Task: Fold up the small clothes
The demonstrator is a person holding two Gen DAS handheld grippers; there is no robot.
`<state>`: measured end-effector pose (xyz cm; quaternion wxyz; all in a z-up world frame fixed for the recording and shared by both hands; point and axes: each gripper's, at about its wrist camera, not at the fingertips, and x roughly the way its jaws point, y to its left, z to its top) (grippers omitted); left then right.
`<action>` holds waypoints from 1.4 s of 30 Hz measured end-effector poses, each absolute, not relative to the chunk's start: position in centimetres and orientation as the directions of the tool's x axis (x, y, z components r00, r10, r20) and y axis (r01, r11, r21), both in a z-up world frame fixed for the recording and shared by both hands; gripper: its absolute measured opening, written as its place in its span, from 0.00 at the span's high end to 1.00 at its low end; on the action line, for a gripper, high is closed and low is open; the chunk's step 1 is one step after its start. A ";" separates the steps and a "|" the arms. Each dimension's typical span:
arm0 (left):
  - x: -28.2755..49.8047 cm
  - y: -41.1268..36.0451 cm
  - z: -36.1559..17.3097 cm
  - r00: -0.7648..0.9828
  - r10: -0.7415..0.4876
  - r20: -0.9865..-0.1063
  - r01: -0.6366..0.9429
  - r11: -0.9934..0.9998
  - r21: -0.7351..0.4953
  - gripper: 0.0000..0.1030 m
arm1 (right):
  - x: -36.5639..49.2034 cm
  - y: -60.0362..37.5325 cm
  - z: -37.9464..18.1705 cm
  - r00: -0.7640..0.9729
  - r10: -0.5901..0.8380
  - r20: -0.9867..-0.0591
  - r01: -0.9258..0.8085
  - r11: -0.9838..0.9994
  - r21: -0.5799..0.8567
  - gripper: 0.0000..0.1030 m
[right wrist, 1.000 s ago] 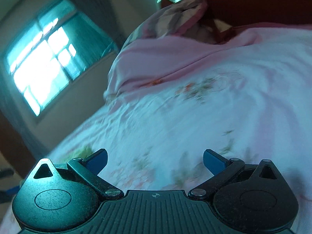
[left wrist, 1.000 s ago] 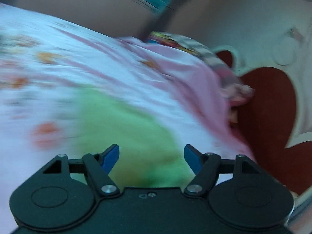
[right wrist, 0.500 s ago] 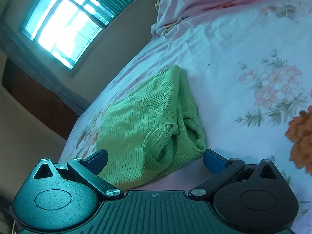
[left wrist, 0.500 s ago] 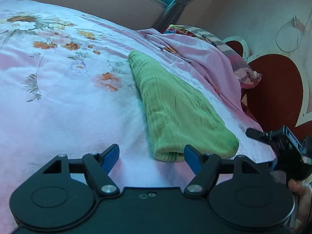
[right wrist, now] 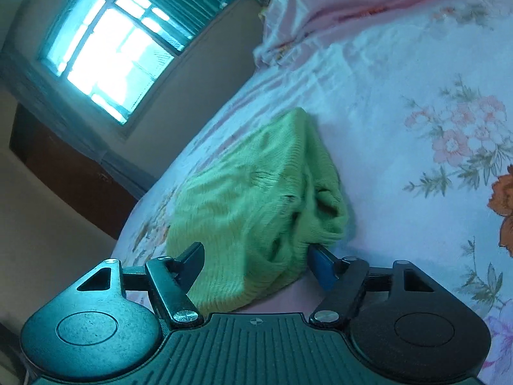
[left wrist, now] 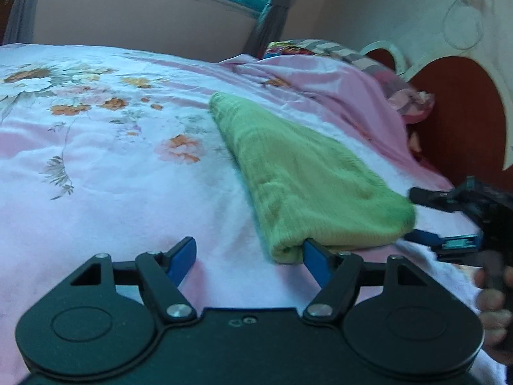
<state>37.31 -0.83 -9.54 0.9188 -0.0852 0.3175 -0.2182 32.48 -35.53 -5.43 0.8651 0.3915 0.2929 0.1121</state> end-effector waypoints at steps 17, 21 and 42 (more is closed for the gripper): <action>37.3 -2.6 -9.8 0.729 -0.398 -0.557 0.331 0.917 -0.223 0.32 | 36.9 -34.2 -5.3 0.793 0.374 -0.480 0.041 0.754 0.656 0.89; 36.8 -2.6 -10.0 0.746 -0.394 -0.537 0.320 0.919 -0.230 0.33 | 35.2 -34.4 -1.3 0.853 0.359 -0.380 -0.084 0.812 0.577 0.90; 45.8 -2.7 -5.7 0.732 -0.478 -0.486 0.365 0.877 -0.313 0.31 | 39.7 -34.8 -2.4 0.850 0.308 -0.427 -0.189 0.935 0.299 0.57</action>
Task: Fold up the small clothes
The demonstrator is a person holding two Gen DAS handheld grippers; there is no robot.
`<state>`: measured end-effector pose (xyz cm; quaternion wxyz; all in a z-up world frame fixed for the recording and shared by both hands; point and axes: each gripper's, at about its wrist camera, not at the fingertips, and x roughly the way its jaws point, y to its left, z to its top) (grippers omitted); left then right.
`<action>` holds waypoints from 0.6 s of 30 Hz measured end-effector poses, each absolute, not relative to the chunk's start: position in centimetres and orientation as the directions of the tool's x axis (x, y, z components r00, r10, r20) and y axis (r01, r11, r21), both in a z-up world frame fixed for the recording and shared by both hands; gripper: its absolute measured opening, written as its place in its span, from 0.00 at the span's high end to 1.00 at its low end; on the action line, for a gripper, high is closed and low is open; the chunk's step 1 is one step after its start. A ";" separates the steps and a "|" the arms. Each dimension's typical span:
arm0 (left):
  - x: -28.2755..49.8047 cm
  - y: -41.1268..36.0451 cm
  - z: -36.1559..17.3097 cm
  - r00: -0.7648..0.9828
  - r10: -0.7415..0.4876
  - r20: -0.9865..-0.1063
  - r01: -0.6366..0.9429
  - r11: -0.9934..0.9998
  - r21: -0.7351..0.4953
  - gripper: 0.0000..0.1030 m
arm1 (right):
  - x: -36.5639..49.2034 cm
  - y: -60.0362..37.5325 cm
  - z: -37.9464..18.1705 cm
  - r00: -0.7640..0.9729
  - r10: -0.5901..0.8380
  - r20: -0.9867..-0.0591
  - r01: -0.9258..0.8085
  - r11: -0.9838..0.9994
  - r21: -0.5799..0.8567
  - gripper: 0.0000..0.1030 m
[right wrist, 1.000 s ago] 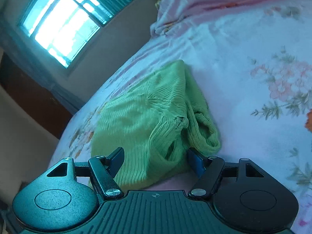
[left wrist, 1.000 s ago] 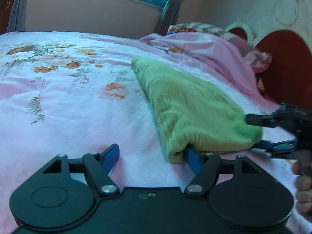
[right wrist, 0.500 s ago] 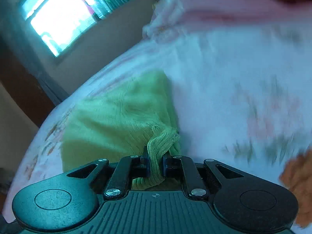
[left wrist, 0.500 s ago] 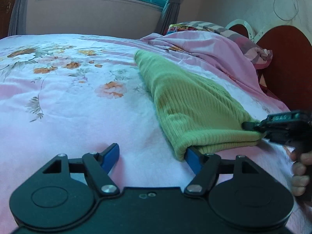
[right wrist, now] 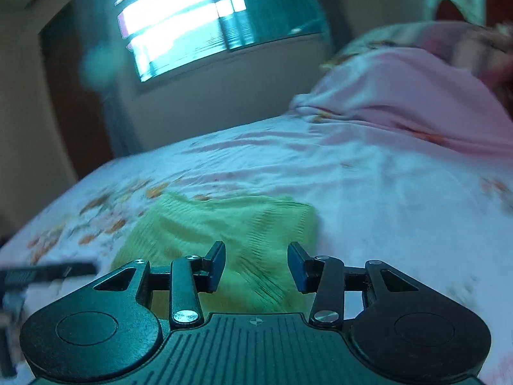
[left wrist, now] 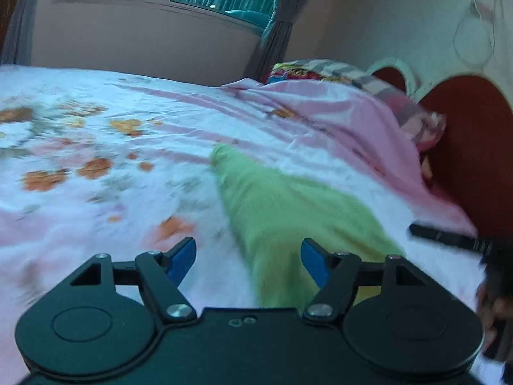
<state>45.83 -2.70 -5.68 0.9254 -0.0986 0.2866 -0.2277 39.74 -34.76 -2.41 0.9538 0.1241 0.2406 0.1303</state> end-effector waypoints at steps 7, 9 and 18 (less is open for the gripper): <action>49.2 -3.0 -8.0 0.676 -0.462 -0.574 0.331 0.887 -0.323 0.28 | 43.6 -36.2 -7.8 0.770 0.265 -0.580 -0.099 0.948 0.302 0.57; 48.7 -2.5 -6.6 0.727 -0.472 -0.498 0.355 0.880 -0.316 0.27 | 42.6 -36.5 -6.3 0.828 0.264 -0.495 -0.127 0.947 0.294 0.57; 54.5 -4.4 -9.5 0.697 -0.436 -0.569 0.346 0.900 -0.266 0.24 | 50.6 -34.4 -8.2 0.757 0.204 -0.621 -0.170 0.979 0.114 0.57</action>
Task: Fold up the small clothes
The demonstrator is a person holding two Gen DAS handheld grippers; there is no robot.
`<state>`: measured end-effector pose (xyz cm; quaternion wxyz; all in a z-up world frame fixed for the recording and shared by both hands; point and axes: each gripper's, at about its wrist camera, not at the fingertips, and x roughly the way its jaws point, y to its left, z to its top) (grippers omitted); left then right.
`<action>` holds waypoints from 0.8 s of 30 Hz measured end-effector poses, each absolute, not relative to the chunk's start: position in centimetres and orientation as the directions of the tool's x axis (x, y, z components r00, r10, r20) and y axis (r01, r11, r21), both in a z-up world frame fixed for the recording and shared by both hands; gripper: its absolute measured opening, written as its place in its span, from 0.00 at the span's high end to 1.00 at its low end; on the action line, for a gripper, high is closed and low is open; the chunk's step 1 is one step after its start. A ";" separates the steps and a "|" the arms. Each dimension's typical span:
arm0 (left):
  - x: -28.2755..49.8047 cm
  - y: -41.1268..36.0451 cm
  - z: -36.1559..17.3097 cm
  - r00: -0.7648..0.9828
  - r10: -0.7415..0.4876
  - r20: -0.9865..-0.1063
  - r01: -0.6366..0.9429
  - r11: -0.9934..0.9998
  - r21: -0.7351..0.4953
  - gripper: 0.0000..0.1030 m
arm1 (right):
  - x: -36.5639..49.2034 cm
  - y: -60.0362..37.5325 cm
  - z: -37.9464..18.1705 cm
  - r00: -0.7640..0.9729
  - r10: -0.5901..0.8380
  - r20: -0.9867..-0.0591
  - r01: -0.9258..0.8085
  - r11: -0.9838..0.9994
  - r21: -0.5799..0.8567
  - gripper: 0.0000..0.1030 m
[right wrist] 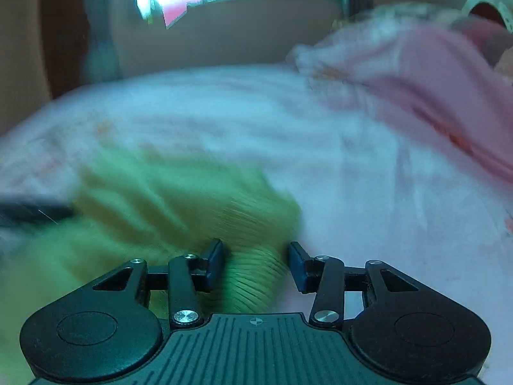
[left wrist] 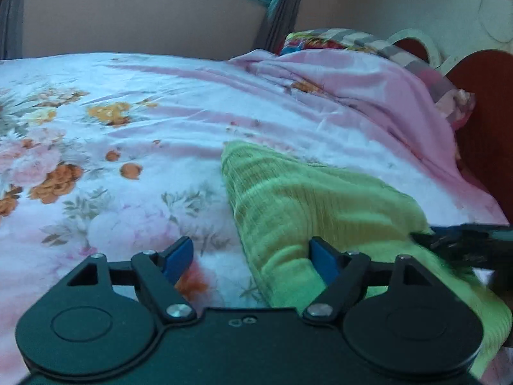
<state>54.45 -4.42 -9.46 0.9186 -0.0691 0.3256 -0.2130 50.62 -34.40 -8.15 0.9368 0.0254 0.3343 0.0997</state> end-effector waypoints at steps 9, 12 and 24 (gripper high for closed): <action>55.7 -3.7 -7.9 0.717 -0.489 -0.497 0.366 0.871 -0.328 0.26 | 50.2 -39.4 -6.9 0.812 0.273 -0.515 -0.092 0.932 0.349 0.57; 57.2 -5.2 -8.8 0.699 -0.441 -0.563 0.353 0.897 -0.265 0.23 | 50.8 -38.3 -7.2 0.814 0.263 -0.518 -0.110 0.945 0.308 0.57; 52.5 -5.7 -7.3 0.721 -0.377 -0.581 0.384 0.916 -0.118 0.23 | 48.0 -37.1 -6.8 0.800 0.301 -0.519 -0.166 0.942 0.290 0.57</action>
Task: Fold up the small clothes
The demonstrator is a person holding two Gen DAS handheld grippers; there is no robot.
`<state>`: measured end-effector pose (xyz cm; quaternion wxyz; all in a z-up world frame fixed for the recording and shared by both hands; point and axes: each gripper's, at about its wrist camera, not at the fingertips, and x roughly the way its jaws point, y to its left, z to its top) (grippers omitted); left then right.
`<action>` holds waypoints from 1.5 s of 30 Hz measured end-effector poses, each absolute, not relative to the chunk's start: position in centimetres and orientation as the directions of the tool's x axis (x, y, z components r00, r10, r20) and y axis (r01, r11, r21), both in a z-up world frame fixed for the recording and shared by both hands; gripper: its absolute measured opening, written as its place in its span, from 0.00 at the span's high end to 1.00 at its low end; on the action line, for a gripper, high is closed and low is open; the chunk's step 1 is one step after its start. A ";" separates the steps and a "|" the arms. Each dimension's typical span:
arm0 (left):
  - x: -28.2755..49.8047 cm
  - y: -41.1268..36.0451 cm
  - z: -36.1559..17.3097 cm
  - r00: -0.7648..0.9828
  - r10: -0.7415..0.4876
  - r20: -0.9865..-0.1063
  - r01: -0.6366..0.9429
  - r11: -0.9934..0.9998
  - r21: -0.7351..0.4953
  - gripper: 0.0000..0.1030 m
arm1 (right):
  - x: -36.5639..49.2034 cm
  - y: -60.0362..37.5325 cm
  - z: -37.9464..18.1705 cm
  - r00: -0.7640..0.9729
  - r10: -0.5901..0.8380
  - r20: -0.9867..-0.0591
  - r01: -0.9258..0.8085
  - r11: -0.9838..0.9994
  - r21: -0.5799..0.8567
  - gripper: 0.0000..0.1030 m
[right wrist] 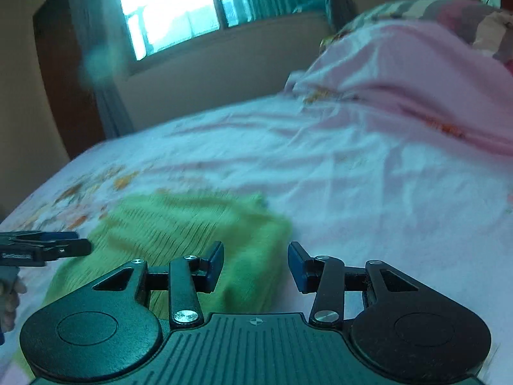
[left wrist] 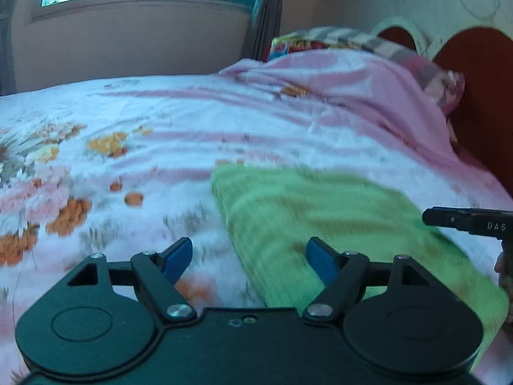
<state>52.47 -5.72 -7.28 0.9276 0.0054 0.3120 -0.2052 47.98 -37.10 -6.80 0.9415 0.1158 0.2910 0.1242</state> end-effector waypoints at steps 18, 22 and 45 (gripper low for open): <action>47.7 -5.7 -4.6 0.733 -0.377 -0.566 0.422 0.905 -0.056 0.25 | 43.4 -37.9 -4.2 0.797 0.260 -0.545 -0.139 0.957 0.253 0.36; 48.1 -6.2 -7.6 0.672 -0.348 -0.654 0.402 0.913 -0.073 0.23 | 42.4 -37.4 -4.3 0.815 0.325 -0.480 -0.186 0.931 0.315 0.36; 36.8 -3.6 -9.0 0.718 -0.386 -0.579 0.361 0.918 -0.164 0.25 | 33.7 -37.3 -6.4 0.754 0.485 -0.442 -0.053 0.716 0.696 0.66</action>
